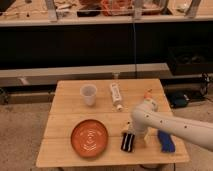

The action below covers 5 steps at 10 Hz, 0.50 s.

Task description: Place the eraser in the ceramic cup

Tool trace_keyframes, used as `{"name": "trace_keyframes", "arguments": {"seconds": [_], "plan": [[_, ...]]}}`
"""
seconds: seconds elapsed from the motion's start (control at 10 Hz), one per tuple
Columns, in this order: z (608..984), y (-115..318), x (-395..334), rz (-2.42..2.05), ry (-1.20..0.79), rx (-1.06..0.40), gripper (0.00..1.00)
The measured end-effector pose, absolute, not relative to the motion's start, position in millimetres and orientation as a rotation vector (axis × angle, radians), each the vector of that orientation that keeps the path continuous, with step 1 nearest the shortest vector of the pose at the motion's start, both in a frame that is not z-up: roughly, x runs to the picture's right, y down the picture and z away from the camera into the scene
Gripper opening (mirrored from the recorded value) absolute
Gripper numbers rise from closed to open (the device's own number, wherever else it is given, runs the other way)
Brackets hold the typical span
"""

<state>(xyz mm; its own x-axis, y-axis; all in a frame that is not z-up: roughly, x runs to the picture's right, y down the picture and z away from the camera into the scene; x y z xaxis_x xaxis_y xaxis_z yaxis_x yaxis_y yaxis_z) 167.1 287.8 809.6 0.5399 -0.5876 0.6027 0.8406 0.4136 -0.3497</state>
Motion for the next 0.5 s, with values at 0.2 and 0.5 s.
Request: {"name": "trace_keyframes", "arguments": {"seconds": [0.2,0.5], "plan": [[811.0,288.6,165.9,-0.934,-0.428,-0.682,0.80],[809.7,287.4,166.6,-0.942,-0.429,-0.684,0.80]]}}
